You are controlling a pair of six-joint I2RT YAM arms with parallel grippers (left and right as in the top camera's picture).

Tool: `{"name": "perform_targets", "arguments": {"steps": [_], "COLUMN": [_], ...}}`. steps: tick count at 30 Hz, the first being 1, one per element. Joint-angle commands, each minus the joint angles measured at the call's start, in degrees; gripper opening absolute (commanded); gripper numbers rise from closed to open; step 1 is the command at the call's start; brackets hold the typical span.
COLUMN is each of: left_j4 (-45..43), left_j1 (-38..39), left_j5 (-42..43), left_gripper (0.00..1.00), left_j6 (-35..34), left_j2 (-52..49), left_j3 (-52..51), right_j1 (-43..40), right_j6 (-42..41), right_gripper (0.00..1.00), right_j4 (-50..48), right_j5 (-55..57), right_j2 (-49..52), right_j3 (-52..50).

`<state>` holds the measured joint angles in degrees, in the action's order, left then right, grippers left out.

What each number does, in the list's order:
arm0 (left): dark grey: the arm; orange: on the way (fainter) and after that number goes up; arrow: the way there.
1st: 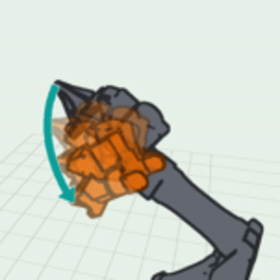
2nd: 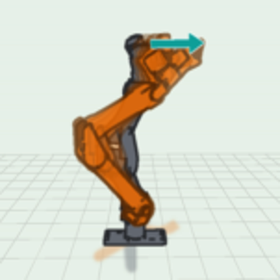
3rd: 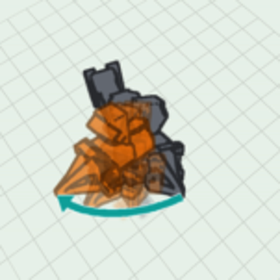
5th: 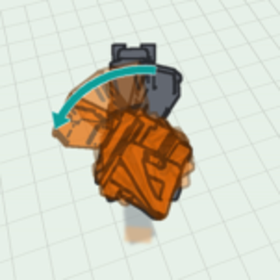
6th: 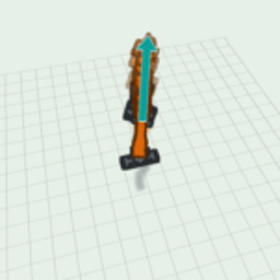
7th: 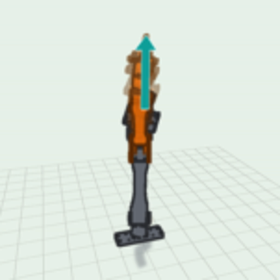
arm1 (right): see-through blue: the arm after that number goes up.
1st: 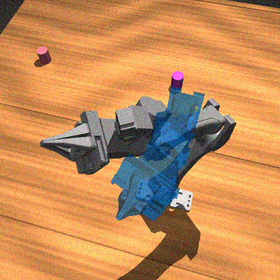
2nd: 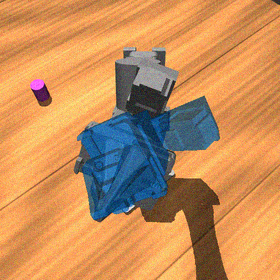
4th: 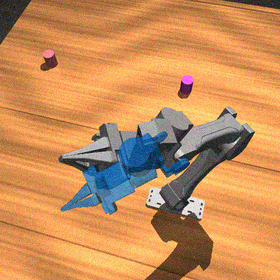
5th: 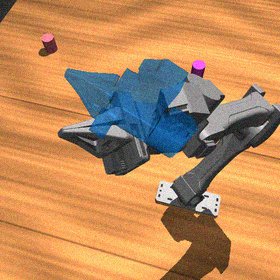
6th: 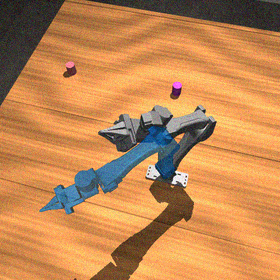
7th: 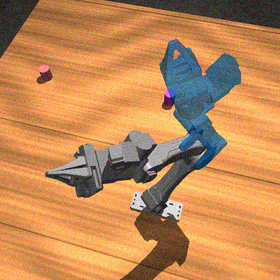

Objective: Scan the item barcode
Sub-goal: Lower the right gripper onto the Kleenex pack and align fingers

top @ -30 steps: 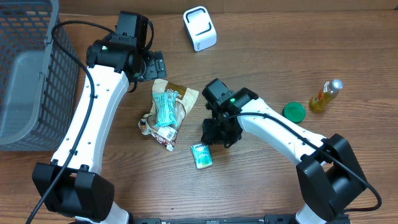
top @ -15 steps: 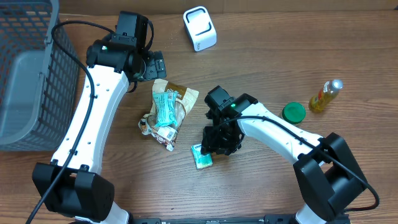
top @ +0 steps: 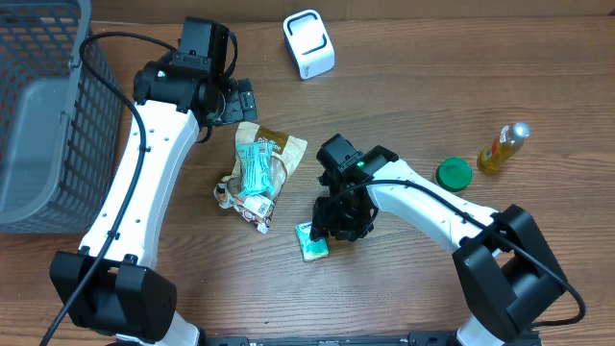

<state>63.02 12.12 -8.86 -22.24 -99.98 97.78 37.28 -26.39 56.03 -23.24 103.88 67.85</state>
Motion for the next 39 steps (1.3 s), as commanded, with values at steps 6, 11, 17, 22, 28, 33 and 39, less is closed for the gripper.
{"name": "perform_targets", "arguments": {"steps": [6, 11, 17, 22, 28, 33, 39], "left_j4": [0.0, 0.0, 0.0, 0.0, 0.0, 0.0, 0.0], "left_j1": [0.3, 0.3, 0.3, 0.3, 0.3, 0.3, 0.3], "left_j5": [-0.5, -0.6, -0.5, -0.5, -0.5, -0.5, -0.5], "left_gripper": [1.00, 1.00, 1.00, 1.00, 1.00, 1.00, 1.00], "left_j6": [0.9, 0.9, 0.9, 0.9, 0.9, 0.9, 0.9], "left_j2": [0.7, 0.7, 0.7, 0.7, 0.7, 0.7, 0.7], "left_j3": [1.0, 1.0, 1.0, 1.0, 1.0, 1.0, 1.0], "right_j1": [0.3, 0.3, 0.3, 0.3, 0.3, 0.3, 0.3], "right_j6": [-0.2, -0.2, -0.2, -0.2, -0.2, -0.2, -0.2], "right_gripper": [0.50, 0.50, 0.50, 0.50, 0.50, 0.50, 0.50], "right_j4": [-1.1, -1.4, -1.7, -1.7, -1.8, -1.9, -2.3], "right_j5": [0.7, 0.7, 0.7, 0.7, 0.7, 0.7, 0.9], "right_j2": [-0.9, -0.9, -0.9, -0.9, -0.9, -0.9, -0.9], "right_j3": [-0.4, -0.4, -0.4, -0.4, -0.4, -0.4, -0.4]}}
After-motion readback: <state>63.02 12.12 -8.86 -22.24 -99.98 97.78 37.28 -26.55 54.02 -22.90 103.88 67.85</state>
